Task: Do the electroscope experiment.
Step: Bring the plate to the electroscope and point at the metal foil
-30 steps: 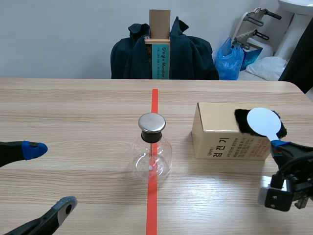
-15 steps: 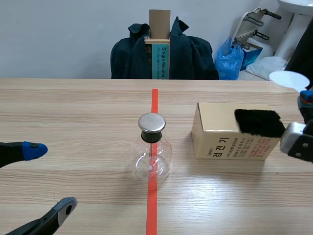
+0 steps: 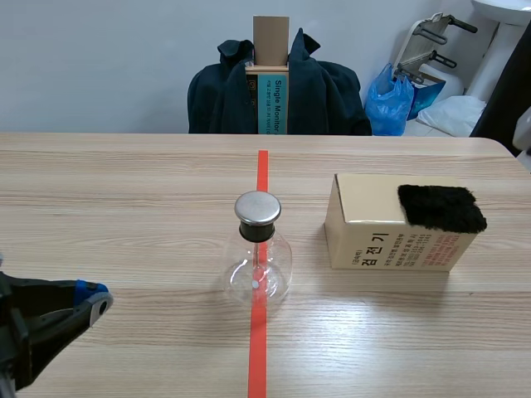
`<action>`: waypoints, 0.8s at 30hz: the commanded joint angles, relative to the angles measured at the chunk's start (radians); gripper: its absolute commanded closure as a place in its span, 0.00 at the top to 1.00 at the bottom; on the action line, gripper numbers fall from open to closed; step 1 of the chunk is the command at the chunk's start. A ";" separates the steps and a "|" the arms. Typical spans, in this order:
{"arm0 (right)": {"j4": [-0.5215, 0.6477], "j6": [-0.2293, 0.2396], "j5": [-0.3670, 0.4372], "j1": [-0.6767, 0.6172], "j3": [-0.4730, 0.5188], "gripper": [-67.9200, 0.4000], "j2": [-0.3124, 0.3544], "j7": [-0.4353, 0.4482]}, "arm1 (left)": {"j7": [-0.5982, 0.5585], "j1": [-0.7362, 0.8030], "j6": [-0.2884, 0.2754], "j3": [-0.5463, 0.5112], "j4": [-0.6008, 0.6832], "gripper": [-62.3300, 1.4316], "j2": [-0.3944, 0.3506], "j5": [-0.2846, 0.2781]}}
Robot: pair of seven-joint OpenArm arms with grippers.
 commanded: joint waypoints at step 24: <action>0.111 -0.124 0.053 0.009 0.012 0.02 -0.074 0.008 | -0.134 -0.533 0.013 0.445 -0.468 0.07 0.205 0.129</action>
